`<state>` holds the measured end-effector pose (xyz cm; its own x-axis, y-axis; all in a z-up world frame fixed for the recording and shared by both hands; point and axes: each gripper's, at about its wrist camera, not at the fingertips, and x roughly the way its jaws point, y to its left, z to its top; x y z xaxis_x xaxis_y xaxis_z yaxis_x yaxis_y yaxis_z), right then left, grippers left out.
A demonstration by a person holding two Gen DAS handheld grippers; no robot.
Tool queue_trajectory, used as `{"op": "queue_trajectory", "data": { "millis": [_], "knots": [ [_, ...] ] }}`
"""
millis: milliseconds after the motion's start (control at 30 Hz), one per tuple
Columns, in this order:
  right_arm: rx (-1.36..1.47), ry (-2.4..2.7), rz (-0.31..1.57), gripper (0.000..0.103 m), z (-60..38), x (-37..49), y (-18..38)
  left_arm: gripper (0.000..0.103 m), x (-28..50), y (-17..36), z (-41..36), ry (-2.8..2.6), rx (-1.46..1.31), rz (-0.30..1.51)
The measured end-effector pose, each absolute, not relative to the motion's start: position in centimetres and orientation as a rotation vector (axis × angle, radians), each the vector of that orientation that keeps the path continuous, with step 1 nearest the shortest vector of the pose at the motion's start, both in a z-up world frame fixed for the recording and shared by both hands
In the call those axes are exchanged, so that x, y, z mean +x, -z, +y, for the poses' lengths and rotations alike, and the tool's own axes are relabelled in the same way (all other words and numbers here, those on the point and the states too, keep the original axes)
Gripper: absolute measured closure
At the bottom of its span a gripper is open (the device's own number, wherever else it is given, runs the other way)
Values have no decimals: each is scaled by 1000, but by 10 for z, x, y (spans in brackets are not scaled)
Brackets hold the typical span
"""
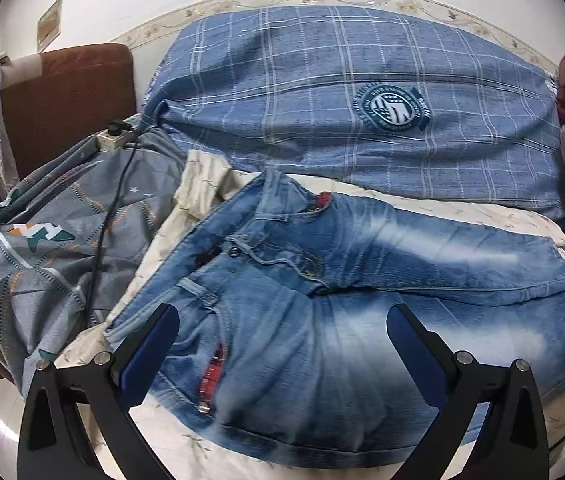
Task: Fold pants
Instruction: 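Move both open grippers toward the spread light-blue jeans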
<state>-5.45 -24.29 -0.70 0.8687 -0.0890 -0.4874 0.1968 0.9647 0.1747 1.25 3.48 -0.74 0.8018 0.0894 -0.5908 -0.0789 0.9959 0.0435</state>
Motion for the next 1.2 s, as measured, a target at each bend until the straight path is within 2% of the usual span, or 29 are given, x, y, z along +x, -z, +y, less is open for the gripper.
{"op": "queue_trajectory", "data": {
  "millis": [600, 1200],
  "knots": [
    [141, 76, 517, 0, -196, -40, 15, 0, 9, 2, 109, -256, -54, 611],
    [106, 44, 535, 0, -174, -31, 22, 0, 3, -2, 141, -327, -74, 593]
  ]
}}
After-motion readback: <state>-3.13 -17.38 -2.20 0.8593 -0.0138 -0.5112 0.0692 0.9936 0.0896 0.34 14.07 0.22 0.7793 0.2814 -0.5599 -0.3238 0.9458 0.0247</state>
